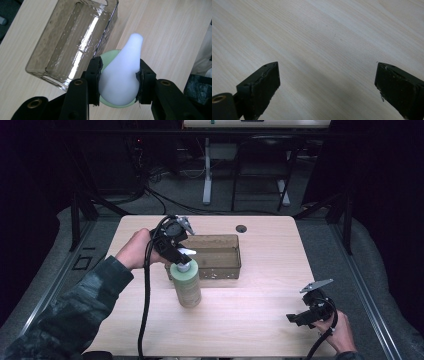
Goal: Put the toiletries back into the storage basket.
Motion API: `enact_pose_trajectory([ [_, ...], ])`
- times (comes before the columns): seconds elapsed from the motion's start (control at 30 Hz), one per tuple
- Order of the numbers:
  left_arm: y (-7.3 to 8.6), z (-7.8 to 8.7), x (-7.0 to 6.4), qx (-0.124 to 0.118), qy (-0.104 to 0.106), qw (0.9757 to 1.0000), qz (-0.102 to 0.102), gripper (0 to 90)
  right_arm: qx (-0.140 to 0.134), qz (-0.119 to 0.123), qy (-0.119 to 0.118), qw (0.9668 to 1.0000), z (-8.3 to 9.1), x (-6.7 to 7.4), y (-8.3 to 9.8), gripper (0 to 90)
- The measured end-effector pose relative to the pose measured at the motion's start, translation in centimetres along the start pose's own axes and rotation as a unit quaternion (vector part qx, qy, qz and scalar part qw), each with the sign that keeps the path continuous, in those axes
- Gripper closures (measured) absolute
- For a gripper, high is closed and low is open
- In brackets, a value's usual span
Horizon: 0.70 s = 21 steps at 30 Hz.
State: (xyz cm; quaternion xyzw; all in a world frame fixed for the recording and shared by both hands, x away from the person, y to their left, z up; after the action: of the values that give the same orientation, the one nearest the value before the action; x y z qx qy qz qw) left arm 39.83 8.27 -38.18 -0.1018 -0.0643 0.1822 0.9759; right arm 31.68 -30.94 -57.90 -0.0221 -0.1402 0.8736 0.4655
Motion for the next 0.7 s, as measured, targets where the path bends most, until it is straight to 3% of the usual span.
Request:
enact_pose_trajectory([
  [0.33,0.18,-0.04,-0.09,-0.016,-0.006,0.9999,0.004,62.5,0.005,0.005,-0.006,1.0,-0.19,0.15,0.01,5.7],
  [0.7,0.03,0.04,0.0,-0.001,-0.004,1.0,0.001,62.6,0.007,0.009,-0.004,0.9999,-0.27,0.32,-0.15,6.0],
])
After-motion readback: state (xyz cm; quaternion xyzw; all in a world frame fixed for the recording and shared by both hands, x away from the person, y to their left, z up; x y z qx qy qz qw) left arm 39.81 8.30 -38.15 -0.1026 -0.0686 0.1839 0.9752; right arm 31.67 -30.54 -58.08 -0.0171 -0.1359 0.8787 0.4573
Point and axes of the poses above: each handheld gripper's, and its own axes: z roughly backward along the jaws, y roughly out of its underside, x roughly to its left, the point moved 5 cm from there along -z, roughly forward along the jaws, and after that the axes turned 13 degrees about x, right-handed, at the moved point
